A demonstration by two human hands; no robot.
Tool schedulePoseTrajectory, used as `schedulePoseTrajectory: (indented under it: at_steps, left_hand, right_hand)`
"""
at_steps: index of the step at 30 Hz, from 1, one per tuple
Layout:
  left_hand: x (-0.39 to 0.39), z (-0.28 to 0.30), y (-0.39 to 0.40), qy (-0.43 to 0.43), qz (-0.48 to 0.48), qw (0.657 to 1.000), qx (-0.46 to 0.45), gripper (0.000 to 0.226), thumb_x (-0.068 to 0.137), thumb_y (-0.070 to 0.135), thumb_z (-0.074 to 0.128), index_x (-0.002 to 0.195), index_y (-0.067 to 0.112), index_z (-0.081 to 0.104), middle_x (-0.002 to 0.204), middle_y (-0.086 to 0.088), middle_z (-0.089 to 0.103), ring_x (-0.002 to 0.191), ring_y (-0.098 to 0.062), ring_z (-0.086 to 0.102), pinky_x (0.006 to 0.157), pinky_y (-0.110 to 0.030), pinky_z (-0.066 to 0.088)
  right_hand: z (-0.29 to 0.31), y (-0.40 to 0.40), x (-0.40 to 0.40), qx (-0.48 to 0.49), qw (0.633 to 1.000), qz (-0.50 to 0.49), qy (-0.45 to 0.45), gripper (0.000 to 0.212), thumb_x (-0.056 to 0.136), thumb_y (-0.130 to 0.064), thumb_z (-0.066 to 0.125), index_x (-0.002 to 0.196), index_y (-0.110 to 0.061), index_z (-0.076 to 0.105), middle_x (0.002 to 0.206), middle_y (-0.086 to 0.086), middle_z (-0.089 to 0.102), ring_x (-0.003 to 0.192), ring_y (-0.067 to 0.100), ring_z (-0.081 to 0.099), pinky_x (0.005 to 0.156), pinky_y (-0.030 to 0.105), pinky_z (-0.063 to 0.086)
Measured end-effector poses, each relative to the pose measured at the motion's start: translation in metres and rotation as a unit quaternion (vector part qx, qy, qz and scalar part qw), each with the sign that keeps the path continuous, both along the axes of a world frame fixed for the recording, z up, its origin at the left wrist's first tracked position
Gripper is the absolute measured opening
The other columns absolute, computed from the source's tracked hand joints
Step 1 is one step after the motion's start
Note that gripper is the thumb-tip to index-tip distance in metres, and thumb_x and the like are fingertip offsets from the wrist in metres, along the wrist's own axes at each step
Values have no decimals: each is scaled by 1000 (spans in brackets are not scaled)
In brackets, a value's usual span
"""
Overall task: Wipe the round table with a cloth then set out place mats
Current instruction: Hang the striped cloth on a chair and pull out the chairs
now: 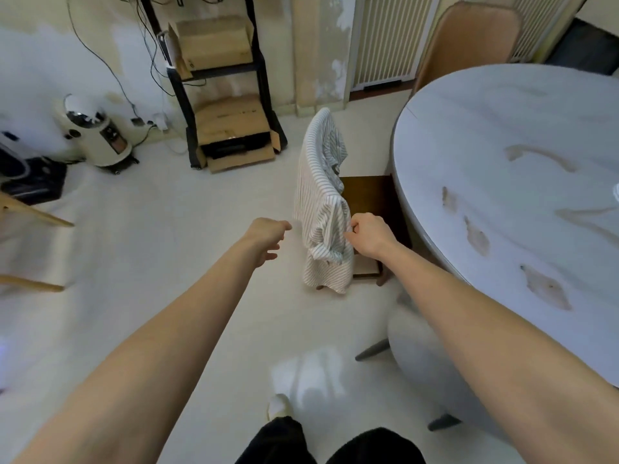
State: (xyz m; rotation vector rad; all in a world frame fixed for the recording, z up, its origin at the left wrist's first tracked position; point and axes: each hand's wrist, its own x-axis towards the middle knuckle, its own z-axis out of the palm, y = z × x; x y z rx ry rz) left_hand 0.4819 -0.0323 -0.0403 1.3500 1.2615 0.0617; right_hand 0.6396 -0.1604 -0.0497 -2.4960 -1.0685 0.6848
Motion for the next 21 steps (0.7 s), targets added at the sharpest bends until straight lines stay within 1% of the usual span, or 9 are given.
schedulePoseTrajectory:
  at_steps: [2,4,5,7,9,10,13,17,21]
  left_hand:
    - [0,7,43,25,-41,997,53,21,93,20,55,109,7,59,106,-9,52,94,-25,49,80,-34,43]
    - [10,9,81,59,-98,986,118,9,92,17,54,87,10,56,100,-9,48,87,-24,46,74,-31,38]
    - [18,10,98,75,-134,977,147,10,92,15,54,83,11,54,100,-10,47,89,-24,48,74,-30,37]
    - [37,7,120,101,-213,949,208,10,92,15,54,98,8,58,108,-14,54,105,-29,54,81,-29,40]
    - [64,-1,145,121,-293,914,254,35,93,15,52,126,2,51,130,-18,53,123,-30,48,93,-30,40]
    - [78,-6,158,126,-332,893,277,44,93,15,52,133,1,45,136,-18,49,127,-30,45,97,-31,39]
    - [126,-24,206,142,-426,826,342,51,92,18,53,139,3,39,136,-20,45,125,-32,44,100,-34,39]
    - [185,-46,267,159,-529,737,389,59,89,21,59,141,6,37,135,-20,45,126,-32,39,103,-41,39]
    - [241,-64,315,153,-606,647,437,68,84,27,65,143,10,35,137,-18,44,128,-33,37,103,-42,37]
  right_hand:
    - [1,44,-1,-1,1000,-6,-3,18,92,-21,54,98,-6,63,98,11,63,95,31,60,77,39,49]
    - [-1,78,3,-3,1000,-17,3,15,92,-21,54,96,-8,61,98,10,61,93,29,59,75,38,49]
    - [-3,93,7,-8,1000,-25,4,16,91,-21,54,98,-8,61,99,9,62,93,28,59,74,37,49]
    - [-9,111,17,-19,999,-40,6,23,91,-23,56,109,-9,62,106,9,63,93,26,59,75,36,50]
    - [-17,132,35,-31,997,-63,16,32,91,-25,59,117,-8,59,113,12,63,99,26,59,82,39,52]
    - [-22,142,46,-36,996,-73,24,37,91,-26,60,122,-7,57,119,13,61,105,28,59,89,42,51]
    - [-39,183,83,-43,991,-110,59,54,90,-29,63,137,-8,45,135,12,52,120,28,52,98,40,46]
    - [-59,241,119,-70,984,-123,108,61,87,-31,68,139,-10,42,138,10,49,124,27,49,98,37,42]
    - [-78,279,135,-98,981,-122,113,69,86,-36,69,143,-11,37,142,9,47,128,27,47,102,38,40]
